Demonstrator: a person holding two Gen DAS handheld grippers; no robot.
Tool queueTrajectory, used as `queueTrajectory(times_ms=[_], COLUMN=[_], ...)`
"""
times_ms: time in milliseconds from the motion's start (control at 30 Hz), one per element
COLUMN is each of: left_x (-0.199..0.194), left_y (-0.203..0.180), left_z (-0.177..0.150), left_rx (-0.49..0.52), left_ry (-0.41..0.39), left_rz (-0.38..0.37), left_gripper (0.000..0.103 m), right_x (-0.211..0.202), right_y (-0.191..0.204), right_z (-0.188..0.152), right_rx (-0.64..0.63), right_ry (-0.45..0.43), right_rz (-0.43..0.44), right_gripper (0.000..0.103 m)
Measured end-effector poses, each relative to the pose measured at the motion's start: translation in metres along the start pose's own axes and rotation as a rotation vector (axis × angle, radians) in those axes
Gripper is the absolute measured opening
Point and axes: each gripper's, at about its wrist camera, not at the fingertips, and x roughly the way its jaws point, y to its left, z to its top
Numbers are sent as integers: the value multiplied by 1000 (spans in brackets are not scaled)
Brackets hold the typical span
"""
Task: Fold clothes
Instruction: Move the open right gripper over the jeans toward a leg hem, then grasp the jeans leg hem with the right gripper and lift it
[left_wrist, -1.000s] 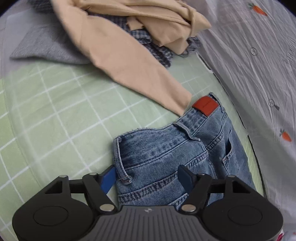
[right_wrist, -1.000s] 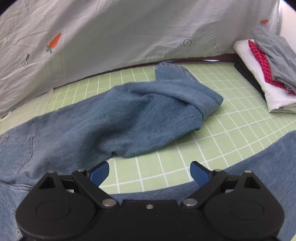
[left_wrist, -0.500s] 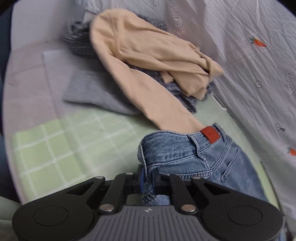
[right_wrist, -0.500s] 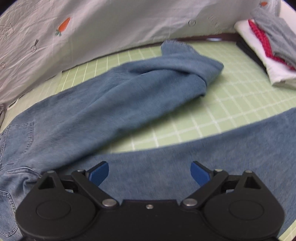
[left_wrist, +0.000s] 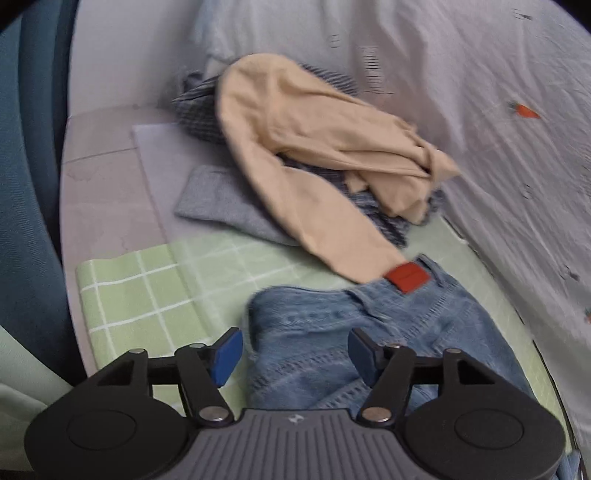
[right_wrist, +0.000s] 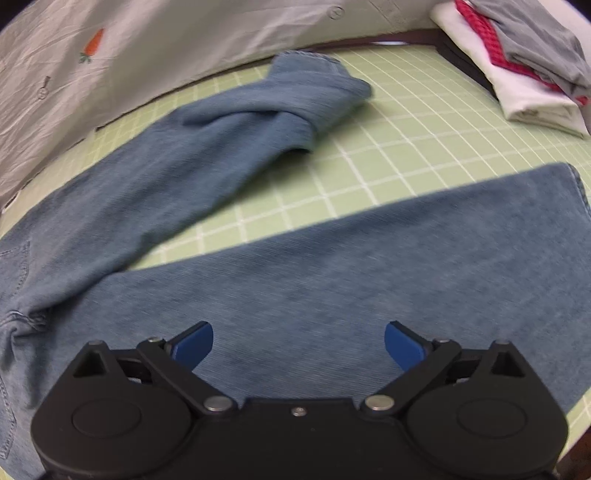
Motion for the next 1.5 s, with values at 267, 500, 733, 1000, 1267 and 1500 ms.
queueTrajectory(times_ms=[267, 500, 733, 1000, 1267, 1500], left_x=[-11, -6, 27, 77, 93, 93], left_y=[-85, -135, -170, -199, -204, -208], left_z=[-64, -90, -85, -91, -104, -107], left_rx=[275, 423, 421, 441, 473, 477], left_ry=[91, 137, 143, 269, 288, 272], left_rz=[-64, -68, -15, 56, 108, 132], left_gripper=[90, 91, 94, 94, 103, 103], right_x=[2, 9, 24, 64, 110, 115], right_y=[-68, -105, -110, -115, -116, -125], right_z=[3, 20, 65, 132, 178, 171], right_rx=[63, 115, 164, 343, 525, 659], right_ry=[-10, -87, -202, -222, -180, -194], right_rz=[-20, -48, 19, 207, 386, 435], right_gripper=[103, 103, 103, 40, 39, 11])
